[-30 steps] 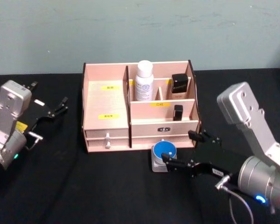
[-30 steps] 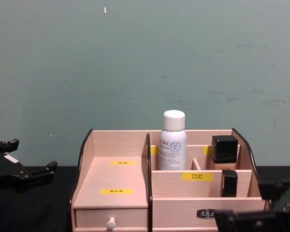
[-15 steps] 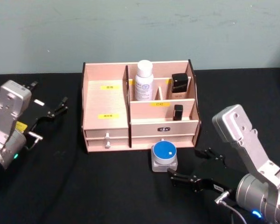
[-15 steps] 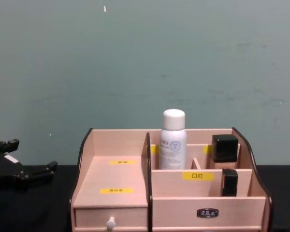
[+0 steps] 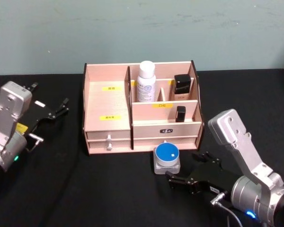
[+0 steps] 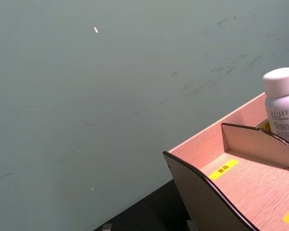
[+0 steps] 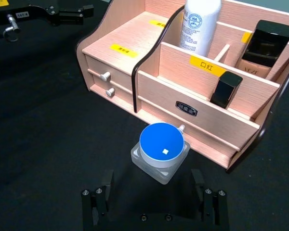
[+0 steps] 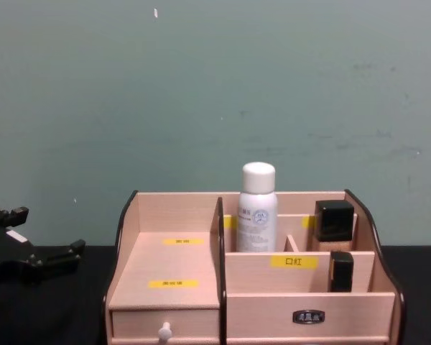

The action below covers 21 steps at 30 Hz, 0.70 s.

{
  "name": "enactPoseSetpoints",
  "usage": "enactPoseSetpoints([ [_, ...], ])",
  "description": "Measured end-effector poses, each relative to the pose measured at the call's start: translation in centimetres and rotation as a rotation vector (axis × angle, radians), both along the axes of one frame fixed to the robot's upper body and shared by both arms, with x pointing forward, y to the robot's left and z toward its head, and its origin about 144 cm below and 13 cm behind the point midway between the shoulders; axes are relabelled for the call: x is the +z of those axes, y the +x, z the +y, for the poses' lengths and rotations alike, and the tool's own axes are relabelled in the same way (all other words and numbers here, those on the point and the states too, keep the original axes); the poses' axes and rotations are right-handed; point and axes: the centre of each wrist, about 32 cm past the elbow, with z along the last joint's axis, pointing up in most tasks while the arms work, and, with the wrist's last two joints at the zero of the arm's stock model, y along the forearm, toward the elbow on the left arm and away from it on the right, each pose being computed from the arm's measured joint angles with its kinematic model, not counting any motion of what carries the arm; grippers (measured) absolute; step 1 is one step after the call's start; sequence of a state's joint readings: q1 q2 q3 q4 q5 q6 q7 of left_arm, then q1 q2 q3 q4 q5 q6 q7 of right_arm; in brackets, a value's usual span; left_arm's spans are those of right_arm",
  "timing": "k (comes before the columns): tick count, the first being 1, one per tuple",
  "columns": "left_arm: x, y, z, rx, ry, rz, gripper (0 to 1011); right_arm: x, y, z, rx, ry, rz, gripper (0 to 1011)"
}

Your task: Pick up the facial cleanser and watermelon frost from the table and place them into the tiered storage box.

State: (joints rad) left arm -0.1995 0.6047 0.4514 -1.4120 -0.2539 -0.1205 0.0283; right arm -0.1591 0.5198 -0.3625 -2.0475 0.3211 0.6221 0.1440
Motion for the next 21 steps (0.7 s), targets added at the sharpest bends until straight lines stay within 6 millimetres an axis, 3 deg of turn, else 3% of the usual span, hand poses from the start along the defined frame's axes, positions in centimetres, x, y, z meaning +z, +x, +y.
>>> enactPoseSetpoints([
  [21, 0.0, 0.0, 0.0, 0.0, 0.0, 0.0, 1001, -1.5, 3.3, 0.8, 0.017, -0.004, 0.001, 1002],
])
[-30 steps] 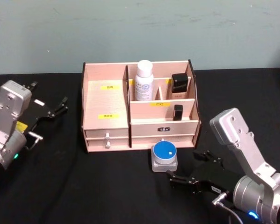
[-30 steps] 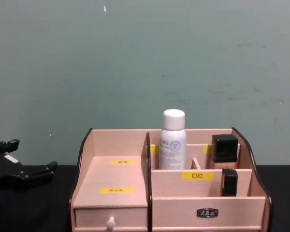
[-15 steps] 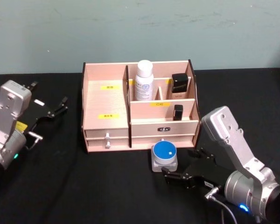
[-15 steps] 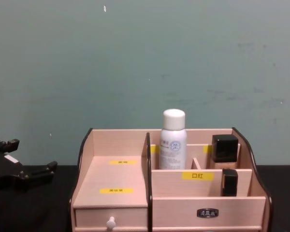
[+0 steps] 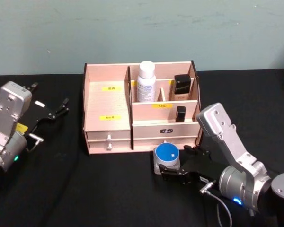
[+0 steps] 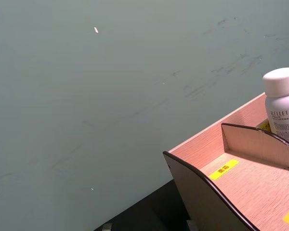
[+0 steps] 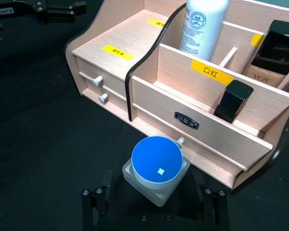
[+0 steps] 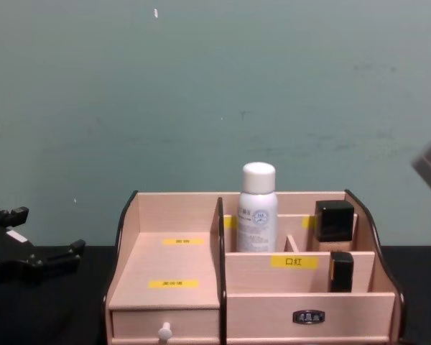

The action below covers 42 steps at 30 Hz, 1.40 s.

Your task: Pick up the facial cleanser and watermelon frost from the table and place them into the tiered storage box.

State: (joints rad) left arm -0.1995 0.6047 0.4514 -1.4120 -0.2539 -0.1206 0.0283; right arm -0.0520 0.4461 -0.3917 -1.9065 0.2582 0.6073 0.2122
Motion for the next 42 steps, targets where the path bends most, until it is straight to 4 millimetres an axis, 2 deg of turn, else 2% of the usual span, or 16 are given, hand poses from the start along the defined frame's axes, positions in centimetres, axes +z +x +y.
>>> enactPoseSetpoints([
  [21, 0.0, 0.0, 0.0, 0.0, 0.0, 0.0, 1002, -1.0, 2.0, 0.7, 0.001, 0.013, -0.001, 1003],
  [42, 0.0, 0.0, 0.0, 0.0, 0.0, 0.0, 1001, -1.6, 2.4, 1.1, 0.004, 0.016, 0.013, 1003],
])
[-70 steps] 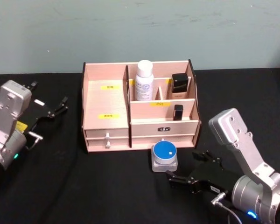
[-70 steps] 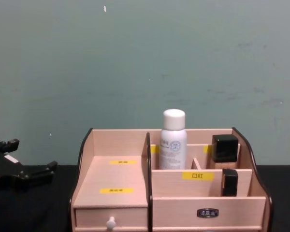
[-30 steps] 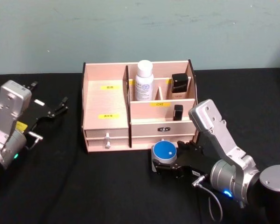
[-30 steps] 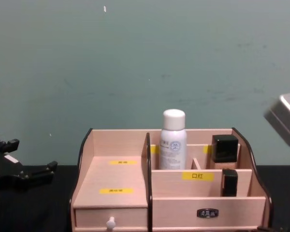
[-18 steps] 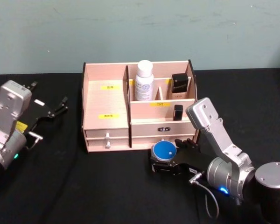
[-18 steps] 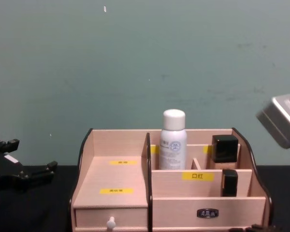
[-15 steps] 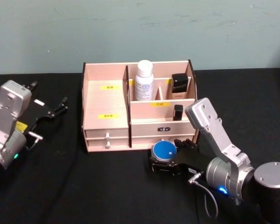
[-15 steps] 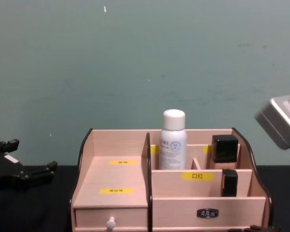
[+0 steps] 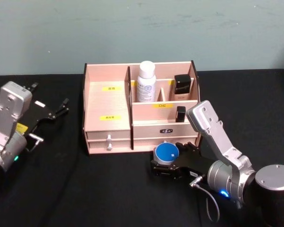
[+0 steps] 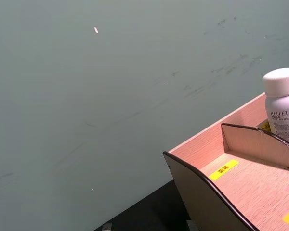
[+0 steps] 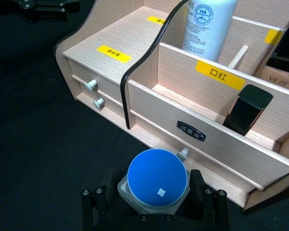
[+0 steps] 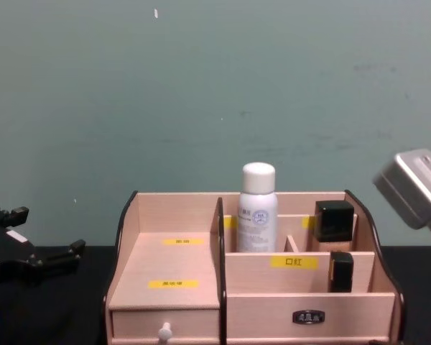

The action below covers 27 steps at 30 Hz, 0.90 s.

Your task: Pick up the facial cleanser and watermelon frost from the table and place them into the tiered storage box.

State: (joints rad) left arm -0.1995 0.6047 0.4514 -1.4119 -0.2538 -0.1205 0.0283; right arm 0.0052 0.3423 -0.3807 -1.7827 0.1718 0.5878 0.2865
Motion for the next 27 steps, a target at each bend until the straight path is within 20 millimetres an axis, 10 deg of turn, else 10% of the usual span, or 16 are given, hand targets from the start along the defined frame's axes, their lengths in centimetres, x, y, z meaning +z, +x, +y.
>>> enactPoseSetpoints([
  [20, 0.0, 0.0, 0.0, 0.0, 0.0, 0.0, 1001, 0.07, 0.0, 0.02, 0.002, -0.01, 0.004, 994],
  [27, 0.0, 0.0, 0.0, 0.0, 0.0, 0.0, 1001, 0.07, 0.0, 0.02, 0.002, -0.009, 0.004, 834],
])
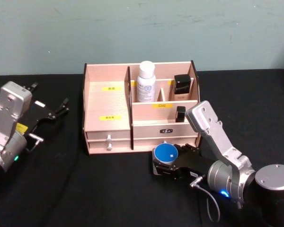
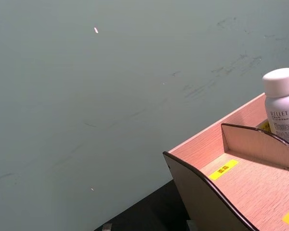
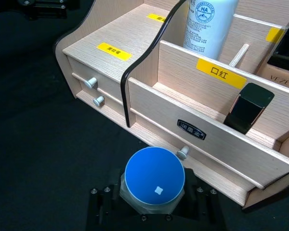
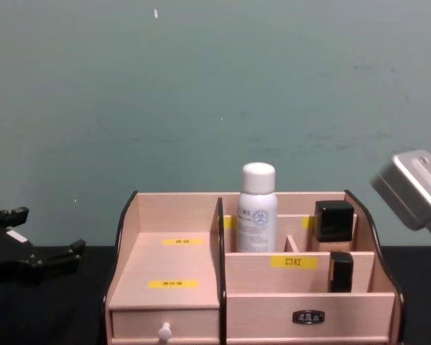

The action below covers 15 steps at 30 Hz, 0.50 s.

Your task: Pick up the facial cleanser and watermelon frost from the table and place them into the tiered storage box.

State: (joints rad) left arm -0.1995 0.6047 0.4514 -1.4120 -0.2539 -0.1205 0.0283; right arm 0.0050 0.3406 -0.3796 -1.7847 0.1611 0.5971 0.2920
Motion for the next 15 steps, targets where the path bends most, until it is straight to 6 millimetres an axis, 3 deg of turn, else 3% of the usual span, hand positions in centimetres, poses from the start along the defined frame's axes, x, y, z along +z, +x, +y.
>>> enactPoseSetpoints([
  [4, 0.0, 0.0, 0.0, 0.0, 0.0, 0.0, 1001, 0.0, 0.0, 0.0, 0.0, 0.001, 0.0, 728],
  [15, 0.0, 0.0, 0.0, 0.0, 0.0, 0.0, 1001, 0.0, 0.0, 0.0, -0.001, 0.001, -0.001, 723],
])
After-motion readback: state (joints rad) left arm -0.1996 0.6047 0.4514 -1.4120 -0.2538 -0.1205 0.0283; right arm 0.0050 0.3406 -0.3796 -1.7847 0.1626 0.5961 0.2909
